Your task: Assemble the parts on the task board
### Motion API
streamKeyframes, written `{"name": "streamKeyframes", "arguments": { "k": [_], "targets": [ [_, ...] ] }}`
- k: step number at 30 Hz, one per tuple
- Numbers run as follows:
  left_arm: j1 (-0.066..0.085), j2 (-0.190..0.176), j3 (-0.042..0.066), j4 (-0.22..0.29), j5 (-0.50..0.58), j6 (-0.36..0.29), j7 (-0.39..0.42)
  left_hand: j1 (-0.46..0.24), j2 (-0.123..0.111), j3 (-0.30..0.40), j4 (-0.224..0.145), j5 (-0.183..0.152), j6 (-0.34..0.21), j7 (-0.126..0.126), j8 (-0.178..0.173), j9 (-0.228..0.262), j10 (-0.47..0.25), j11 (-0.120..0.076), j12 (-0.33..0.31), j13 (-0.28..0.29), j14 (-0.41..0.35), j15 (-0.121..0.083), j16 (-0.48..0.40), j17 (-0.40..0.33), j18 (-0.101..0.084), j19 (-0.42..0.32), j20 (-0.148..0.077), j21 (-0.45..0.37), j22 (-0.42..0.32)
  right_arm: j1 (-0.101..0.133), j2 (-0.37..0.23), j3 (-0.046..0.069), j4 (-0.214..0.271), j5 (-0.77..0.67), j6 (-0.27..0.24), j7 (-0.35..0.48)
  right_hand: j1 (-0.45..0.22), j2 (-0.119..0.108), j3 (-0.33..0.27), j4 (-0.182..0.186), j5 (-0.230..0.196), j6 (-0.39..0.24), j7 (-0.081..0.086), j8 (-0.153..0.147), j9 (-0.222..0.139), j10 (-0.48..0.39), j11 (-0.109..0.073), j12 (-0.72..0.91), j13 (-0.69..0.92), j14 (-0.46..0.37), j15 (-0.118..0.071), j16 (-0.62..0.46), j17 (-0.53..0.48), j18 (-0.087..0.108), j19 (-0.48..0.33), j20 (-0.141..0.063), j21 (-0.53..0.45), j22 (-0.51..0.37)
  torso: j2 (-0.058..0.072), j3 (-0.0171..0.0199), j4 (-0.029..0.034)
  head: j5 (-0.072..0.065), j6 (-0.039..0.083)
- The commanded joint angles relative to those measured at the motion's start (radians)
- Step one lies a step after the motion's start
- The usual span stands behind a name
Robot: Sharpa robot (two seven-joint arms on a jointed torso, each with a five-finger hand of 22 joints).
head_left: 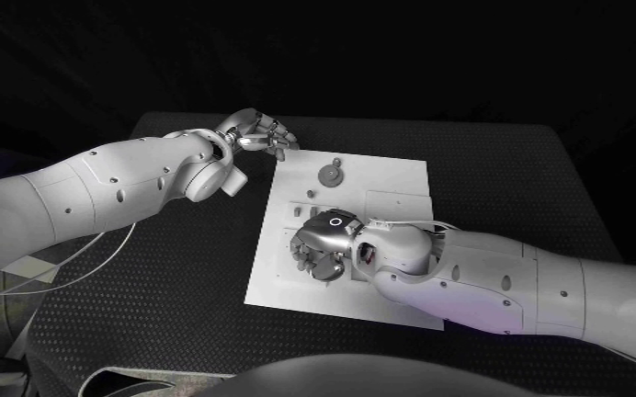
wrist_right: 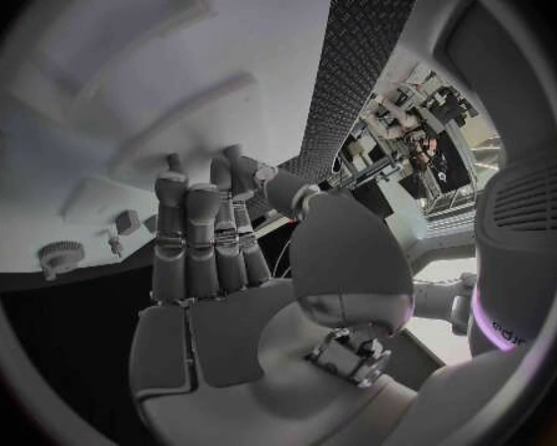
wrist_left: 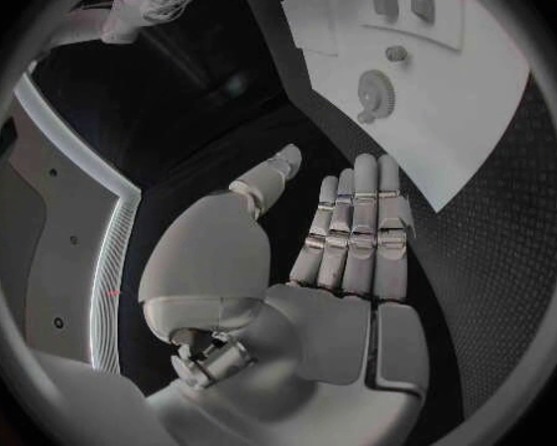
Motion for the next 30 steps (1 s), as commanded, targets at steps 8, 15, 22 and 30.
{"name": "streamKeyframes", "arguments": {
  "k": [8,15,22,30],
  "targets": [
    [0.001,0.0,0.001,0.001,0.006,0.017,0.003,-0.006,0.003,-0.002,0.006,0.005,-0.006,0.0,0.003,-0.001,0.0,0.004,-0.004,-0.001,0.009,0.001,-0.004,0.002,0.001,0.001,0.002,0.0,-0.002,-0.001,0.003,-0.013,-0.013,0.012,0.048,-0.011,-0.024,-0.079,-0.041,-0.02,-0.001,-0.089,0.049,-0.042,0.018,-0.084,0.038,-0.052,-0.011,-0.021,0.028,0.003,0.005,0.059,-0.018,0.003,-0.003,0.018,0.0,0.0,0.0001,0.001,0.0],
    [0.001,0.0,0.001,0.001,0.006,0.021,0.001,-0.006,0.003,-0.003,0.006,0.005,-0.006,0.0,0.003,-0.001,0.0,0.004,-0.004,-0.001,0.009,0.001,-0.005,0.003,0.0,0.0,0.002,0.0,-0.002,-0.001,0.001,-0.014,-0.013,0.019,0.026,-0.011,-0.029,-0.108,-0.109,-0.031,0.001,-0.15,0.073,-0.071,0.002,-0.149,0.064,-0.086,-0.024,-0.036,0.054,0.006,0.007,0.059,-0.03,0.007,-0.008,0.016,0.0,0.0003,-0.0001,0.001,-0.003],
    [0.001,-0.002,0.001,0.0,0.006,0.021,0.0,-0.007,0.003,-0.003,0.007,0.005,-0.006,0.0,0.003,-0.001,-0.001,0.004,-0.004,-0.001,0.009,0.001,-0.006,0.004,0.0,0.0,0.002,0.0,-0.002,-0.001,-0.003,-0.014,-0.012,0.022,0.008,-0.011,-0.025,-0.117,-0.121,-0.029,0.002,-0.161,0.077,-0.074,-0.001,-0.162,0.07,-0.091,-0.027,-0.039,0.059,0.009,0.007,0.059,-0.032,0.008,-0.01,0.016,0.0,0.0002,-0.0002,0.001,-0.002],
    [0.001,-0.002,0.001,-0.001,0.006,0.021,0.0,-0.007,0.002,-0.003,0.007,0.005,-0.006,0.0,0.003,-0.001,-0.001,0.004,-0.004,-0.001,0.009,0.001,-0.007,0.004,0.0,0.0,0.002,0.0,-0.002,-0.001,-0.011,-0.014,-0.003,0.025,-0.03,-0.008,-0.021,-0.116,-0.123,-0.028,0.002,-0.161,0.077,-0.073,-0.002,-0.161,0.07,-0.09,-0.027,-0.038,0.06,0.011,0.007,0.059,-0.03,0.008,-0.009,0.016,0.0,0.0001,0.0002,0.001,0.0]
  ]
}}
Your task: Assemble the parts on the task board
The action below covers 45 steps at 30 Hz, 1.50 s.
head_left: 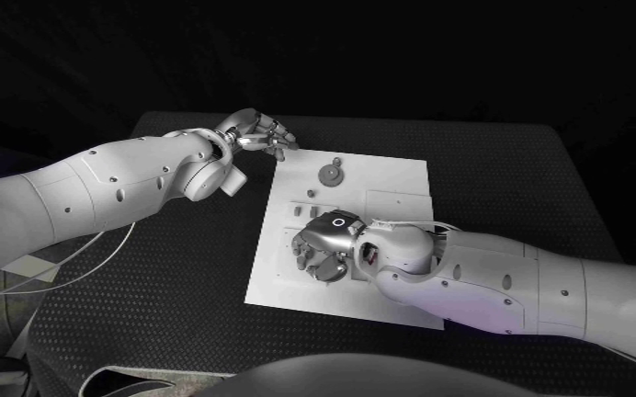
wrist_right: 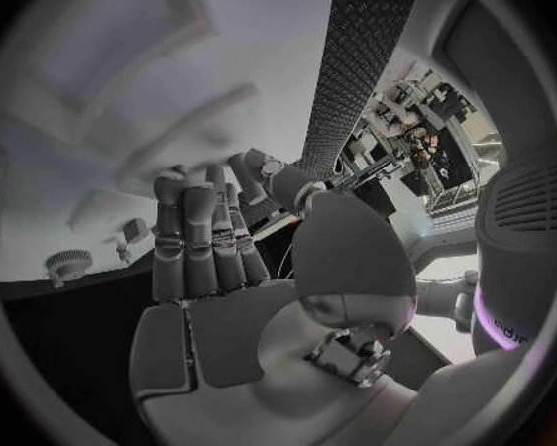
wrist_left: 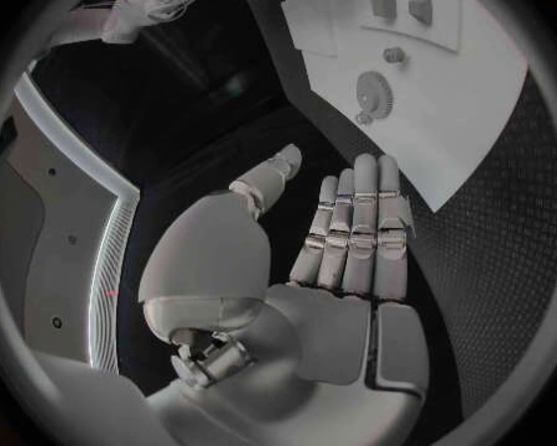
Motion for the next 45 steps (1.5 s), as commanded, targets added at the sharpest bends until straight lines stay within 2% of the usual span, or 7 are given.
{"name": "streamKeyframes", "arguments": {
  "k": [1,16,20,27,32,39,45],
  "targets": [
    [0.001,0.0,0.001,0.001,0.005,0.013,0.005,-0.007,0.002,-0.001,0.004,0.005,-0.007,-0.001,0.003,-0.002,-0.001,0.004,-0.004,-0.001,0.009,0.001,-0.007,0.002,0.001,0.0,0.002,0.0,-0.002,-0.002,-0.008,-0.002,0.006,0.0,-0.028,-0.007,0.003,-0.009,-0.006,0.001,0.0,0.0,0.003,-0.002,-0.001,-0.013,0.004,0.007,0.002,0.005,0.005,0.007,0.001,0.064,-0.001,0.0,-0.001,0.016,0.0,-0.0002,0.0004,-0.001,0.002],
    [0.001,-0.004,0.0,-0.003,0.004,0.012,0.005,-0.006,0.002,-0.001,0.003,0.005,-0.007,-0.001,0.004,-0.002,-0.004,0.005,-0.006,-0.002,0.009,0.001,-0.01,0.004,0.001,-0.001,0.002,0.0,-0.002,0.015,-0.076,0.009,0.084,0.025,-0.159,0.003,0.032,-0.033,-0.012,0.003,0.0,-0.004,0.0,0.003,-0.006,-0.019,0.003,0.008,0.0,0.032,0.004,0.027,0.003,0.064,0.029,-0.013,0.015,0.018,-0.001,-0.0003,-0.0004,-0.012,0.017],
    [0.001,-0.002,0.0,-0.005,0.004,0.012,0.006,-0.005,0.002,0.0,0.003,0.005,-0.007,-0.001,0.004,-0.002,-0.004,0.005,-0.006,-0.002,0.009,0.001,-0.01,0.005,0.001,-0.001,0.002,-0.001,-0.002,0.021,-0.1,0.027,0.106,0.045,-0.168,0.007,0.035,-0.034,-0.011,0.004,0.0,-0.005,0.001,0.003,-0.007,-0.02,0.003,0.008,0.0,0.035,0.004,0.029,0.003,0.064,0.032,-0.015,0.017,0.017,-0.001,-0.0002,-0.0012,-0.015,0.021],
    [0.001,-0.004,0.0,-0.005,0.004,0.011,0.006,-0.004,0.002,0.0,0.003,0.005,-0.007,-0.001,0.004,-0.002,-0.004,0.005,-0.006,-0.002,0.01,0.001,-0.011,0.006,0.001,-0.001,0.002,0.0,-0.002,0.03,-0.175,0.106,0.155,0.175,-0.212,0.056,0.034,-0.019,-0.012,0.016,0.0,0.002,0.003,0.01,-0.007,-0.016,0.002,0.012,0.0,0.05,0.003,0.034,0.001,0.064,0.047,-0.021,0.023,0.017,-0.002,0.0013,-0.0028,-0.027,0.038],
    [0.001,-0.005,0.0,-0.005,0.004,0.007,0.007,-0.005,0.002,-0.001,0.003,0.005,-0.006,-0.001,0.005,-0.002,-0.003,0.005,-0.005,-0.002,0.01,0.001,-0.011,0.006,0.001,-0.001,0.002,0.0,-0.002,0.061,-0.245,0.129,0.143,0.275,-0.156,0.055,0.023,-0.005,-0.017,0.027,0.0,0.015,0.0,0.02,-0.005,-0.001,-0.003,0.022,0.005,0.056,-0.002,0.034,-0.001,0.064,0.051,-0.024,0.025,0.017,0.0,0.0006,-0.0003,-0.034,0.042],
    [0.001,-0.006,0.0,-0.004,0.004,0.002,0.007,-0.003,0.002,-0.004,0.004,0.005,-0.005,-0.002,0.007,-0.003,0.044,-0.017,0.032,0.018,0.015,-0.001,-0.022,0.019,0.0,0.0,0.001,0.001,-0.003,0.081,-0.338,0.129,0.131,0.346,-0.072,0.056,0.005,0.007,-0.031,0.042,0.0,0.076,-0.028,0.062,0.021,0.074,-0.036,0.072,0.039,0.064,-0.033,0.028,-0.007,0.064,0.055,-0.029,0.027,0.016,0.0,-0.0004,-0.0019,-0.041,0.041],
    [0.001,-0.005,0.0,-0.004,0.004,-0.001,0.009,-0.003,0.001,-0.005,0.004,0.005,-0.005,-0.002,0.008,-0.003,0.043,-0.017,0.034,0.02,0.015,-0.001,-0.023,0.02,0.0,0.0,0.001,0.001,-0.004,0.081,-0.39,0.128,0.18,0.322,0.033,0.021,-0.02,-0.005,-0.05,0.05,-0.001,0.061,-0.025,0.057,0.028,0.074,-0.042,0.079,0.056,0.067,-0.038,0.022,-0.011,0.064,0.055,-0.03,0.025,0.015,0.001,0.0032,-0.0011,-0.047,0.041]
  ]
}}
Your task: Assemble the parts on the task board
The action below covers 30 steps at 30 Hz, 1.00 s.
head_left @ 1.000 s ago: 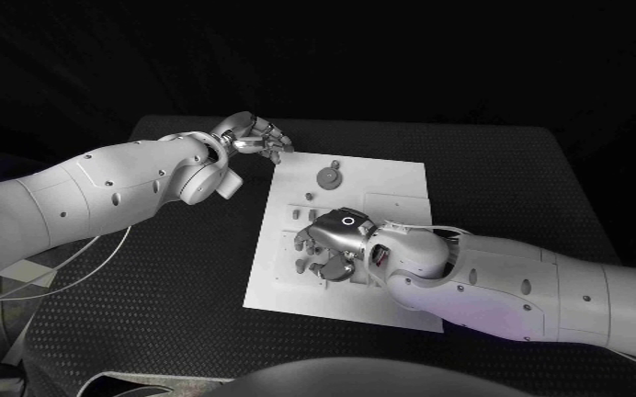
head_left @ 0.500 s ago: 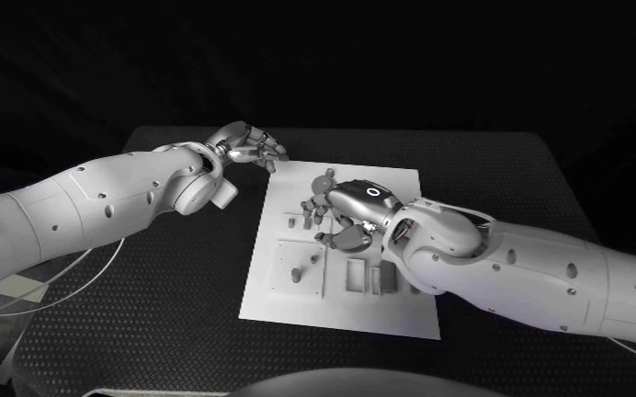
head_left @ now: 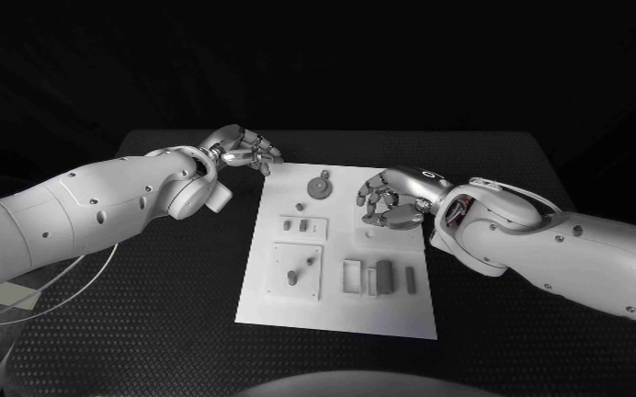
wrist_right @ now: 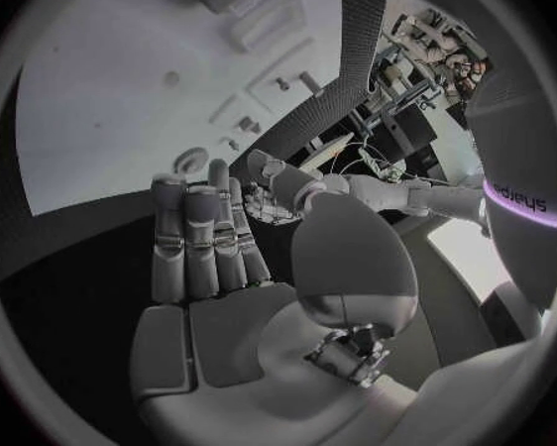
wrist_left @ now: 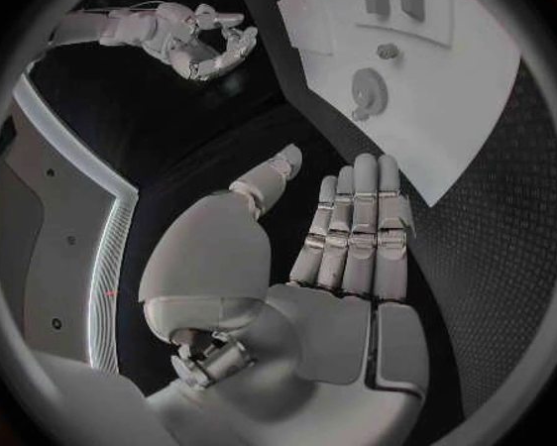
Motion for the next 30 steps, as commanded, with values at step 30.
{"name": "streamKeyframes", "arguments": {
  "k": [30],
  "targets": [
    [-0.029,0.061,-0.002,-0.082,0.01,0.017,0.02,-0.008,0.003,-0.007,0.009,0.005,-0.006,-0.002,0.005,-0.002,-0.01,0.003,0.009,0.005,0.009,0.0,-0.012,0.009,0.0,0.0,0.001,0.001,-0.002,0.0,-0.042,-0.033,-0.043,0.408,0.431,-0.385,-0.223,0.016,-0.107,0.203,0.0,0.036,-0.062,0.049,0.135,-0.062,-0.081,0.64,0.57,0.032,-0.084,0.097,0.105,0.08,0.004,-0.04,0.054,0.021,-0.043,-0.0024,-0.0054,-0.027,-0.059]
  ]
}}
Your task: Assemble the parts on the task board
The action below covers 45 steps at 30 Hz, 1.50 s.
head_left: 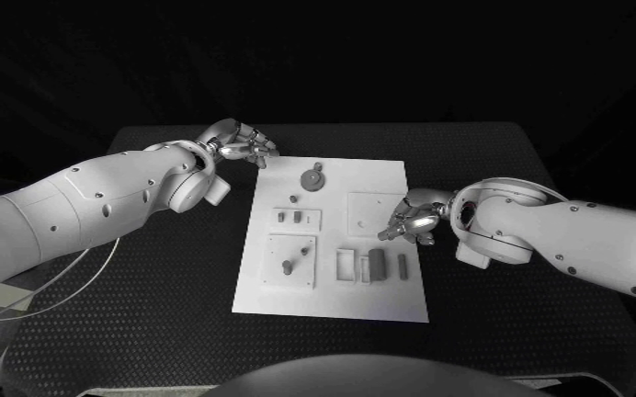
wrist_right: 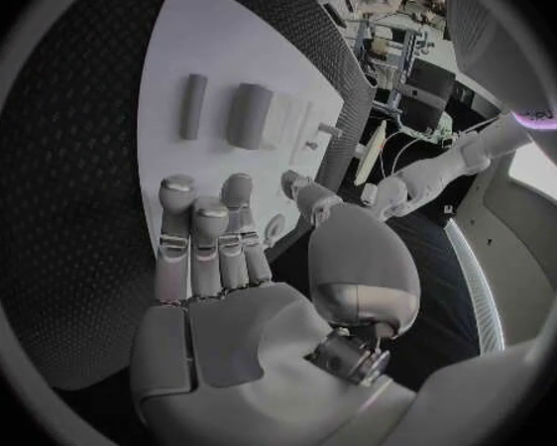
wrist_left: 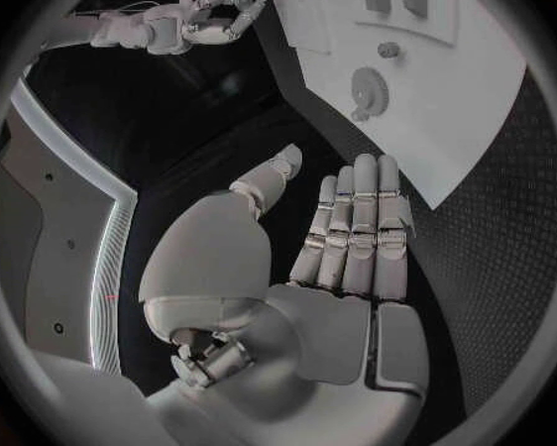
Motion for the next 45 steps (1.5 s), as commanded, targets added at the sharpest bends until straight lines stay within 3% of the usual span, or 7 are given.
{"name": "streamKeyframes", "arguments": {
  "k": [1,6,18,19,23,35,45],
  "targets": [
    [-0.003,0.007,0.0,-0.01,0.009,0.015,0.016,-0.008,0.004,-0.002,0.004,0.005,-0.006,-0.002,0.005,-0.001,-0.007,-0.001,0.005,0.001,0.009,0.0,-0.004,0.001,0.0,0.0,0.001,0.001,-0.001,0.001,0.018,-0.002,-0.011,0.042,0.106,-0.07,0.004,0.01,-0.002,-0.002,0.0,-0.001,0.003,0.003,0.001,0.001,-0.005,0.002,0.001,0.01,-0.004,0.002,0.001,0.068,-0.005,0.005,0.002,0.021,-0.017,-0.0029,-0.0033,-0.003,-0.016],
    [-0.004,0.009,0.0,-0.014,0.009,0.019,0.017,-0.009,0.005,-0.003,0.005,0.005,-0.007,-0.002,0.004,-0.002,-0.01,0.0,0.005,0.001,0.009,0.0,-0.005,0.002,-0.001,0.0,0.001,0.0,-0.002,0.001,0.042,-0.009,-0.019,0.04,0.151,-0.093,-0.102,0.054,-0.039,0.049,0.001,0.003,0.0,-0.024,-0.018,0.022,-0.009,0.059,0.028,0.015,-0.007,0.06,0.053,0.068,-0.001,0.004,0.019,0.023,-0.026,-0.0039,-0.002,0.001,-0.015],
    [-0.006,0.003,-0.006,-0.016,0.009,0.02,0.016,-0.01,0.006,-0.003,0.006,0.005,-0.007,-0.001,0.004,-0.002,-0.012,0.001,0.006,0.002,0.009,0.0,-0.007,0.004,-0.001,-0.001,0.001,0.0,-0.002,0.002,0.054,-0.01,-0.002,0.009,0.27,-0.149,-0.175,0.038,-0.036,0.085,0.001,0.037,-0.009,-0.042,-0.031,0.036,-0.017,0.092,0.028,0.026,-0.016,0.078,0.095,0.068,0.003,-0.005,0.046,0.02,-0.032,-0.0058,0.0,0.004,-0.023],
    [-0.006,0.002,-0.006,-0.016,0.009,0.02,0.016,-0.011,0.006,-0.003,0.006,0.005,-0.007,-0.001,0.004,-0.002,-0.013,0.001,0.007,0.002,0.009,0.0,-0.008,0.004,-0.001,-0.001,0.001,0.0,-0.002,0.002,0.055,-0.011,-0.002,0.009,0.281,-0.156,-0.2,0.019,-0.045,0.102,-0.134,0.038,-0.012,-0.044,-0.03,0.036,-0.022,0.094,0.028,0.024,-0.015,0.081,0.101,0.068,0.001,-0.008,0.045,0.017,-0.032,-0.0056,-0.0001,0.003,-0.022],
    [-0.006,0.0,-0.006,-0.015,0.009,0.021,0.016,-0.011,0.006,-0.004,0.006,0.005,-0.007,-0.001,0.005,-0.002,-0.013,0.001,0.007,0.003,0.009,0.0,-0.008,0.005,-0.001,-0.001,0.001,0.0,-0.002,0.002,0.054,-0.013,-0.002,0.009,0.31,-0.169,-0.208,0.005,-0.051,0.109,-0.133,0.037,-0.011,-0.047,-0.03,0.034,-0.02,0.094,0.027,0.022,-0.019,0.081,0.107,0.068,-0.001,-0.011,0.045,0.017,-0.032,-0.0056,-0.0004,0.003,-0.02],
    [-0.006,-0.001,-0.007,-0.013,0.009,0.022,0.015,-0.012,0.006,-0.004,0.007,0.005,-0.007,-0.001,0.005,-0.003,-0.015,0.001,0.009,0.003,0.009,0.001,-0.01,0.006,-0.001,-0.001,0.002,0.0,-0.002,0.002,0.088,-0.051,-0.046,-0.039,0.255,-0.174,-0.214,-0.01,-0.05,0.133,-0.132,0.033,-0.011,-0.055,-0.03,0.031,-0.02,0.095,0.024,0.018,-0.019,0.079,0.117,0.068,-0.004,-0.016,0.043,0.016,-0.031,-0.0039,0.0,0.002,-0.014],
    [-0.006,-0.002,-0.007,-0.012,0.009,0.025,0.014,-0.016,0.008,-0.005,0.011,0.005,-0.008,-0.001,0.005,-0.003,-0.017,0.001,0.011,0.005,0.01,0.001,-0.012,0.009,-0.001,-0.001,0.002,0.0,-0.003,0.002,0.109,-0.061,-0.069,-0.036,0.233,-0.164,-0.204,-0.006,-0.048,0.132,-0.132,0.033,-0.01,-0.057,-0.03,0.03,-0.019,0.095,0.023,0.016,-0.018,0.076,0.12,0.068,-0.005,-0.016,0.042,0.015,-0.031,-0.0042,-0.0003,0.002,-0.012]
  ]
}}
